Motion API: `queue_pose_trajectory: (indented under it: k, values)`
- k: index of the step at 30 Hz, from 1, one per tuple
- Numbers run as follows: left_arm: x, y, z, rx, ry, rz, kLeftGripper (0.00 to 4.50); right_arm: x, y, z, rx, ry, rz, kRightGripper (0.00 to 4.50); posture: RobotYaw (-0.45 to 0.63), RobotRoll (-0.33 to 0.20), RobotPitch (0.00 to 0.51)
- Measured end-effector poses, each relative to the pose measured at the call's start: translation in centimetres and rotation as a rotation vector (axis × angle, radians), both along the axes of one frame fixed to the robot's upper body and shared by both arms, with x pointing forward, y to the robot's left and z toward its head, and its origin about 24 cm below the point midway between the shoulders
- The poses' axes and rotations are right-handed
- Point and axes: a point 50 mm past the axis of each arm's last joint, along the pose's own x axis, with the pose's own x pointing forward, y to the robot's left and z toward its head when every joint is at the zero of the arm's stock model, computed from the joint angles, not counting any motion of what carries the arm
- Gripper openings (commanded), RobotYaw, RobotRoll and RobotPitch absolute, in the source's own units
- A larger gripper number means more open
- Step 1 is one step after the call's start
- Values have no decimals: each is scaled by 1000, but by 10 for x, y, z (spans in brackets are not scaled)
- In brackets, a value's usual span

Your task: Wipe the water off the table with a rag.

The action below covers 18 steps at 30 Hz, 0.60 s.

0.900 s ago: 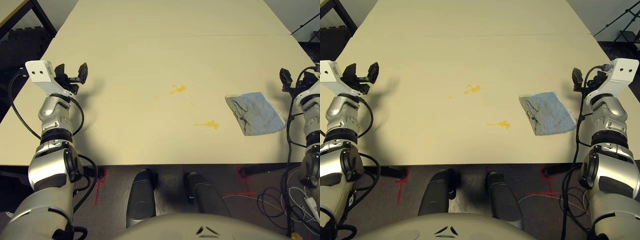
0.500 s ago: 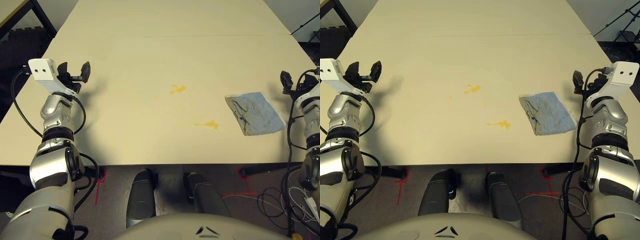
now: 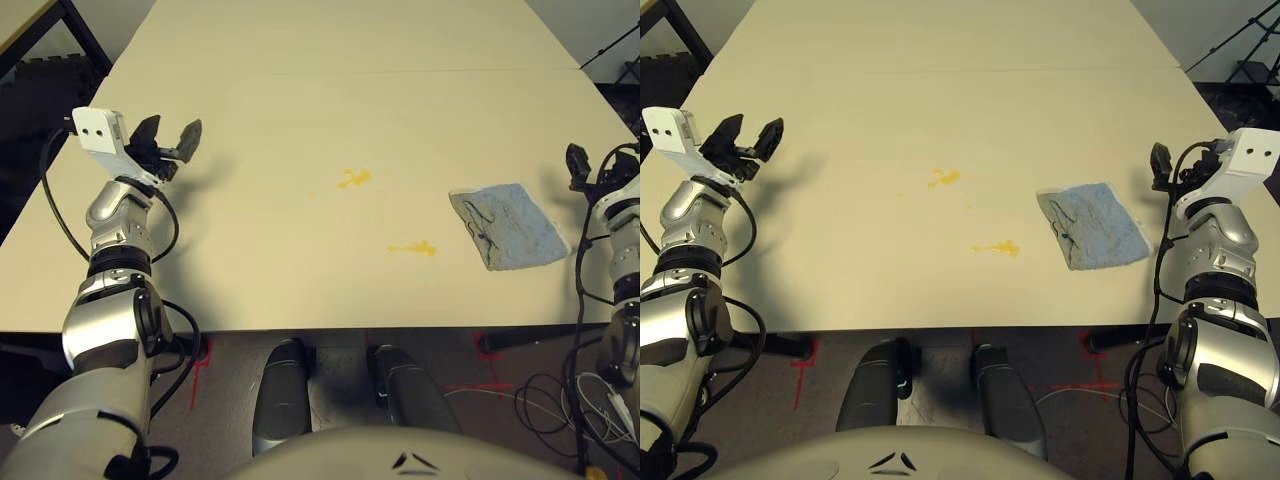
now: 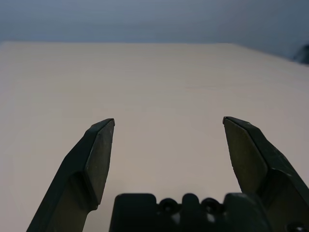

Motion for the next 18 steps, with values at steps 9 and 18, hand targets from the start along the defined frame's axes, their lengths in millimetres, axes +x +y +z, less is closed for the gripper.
queue_pose_trajectory:
  k: [9,18]
  values:
    - [-39,-13,-11,188,105,-392,4500,-2,-6,1,-2,21,4,4444,116,0,169]
    - [-67,-31,-29,374,147,-673,4500,2,-2,3,5,27,38,4444,128,0,171]
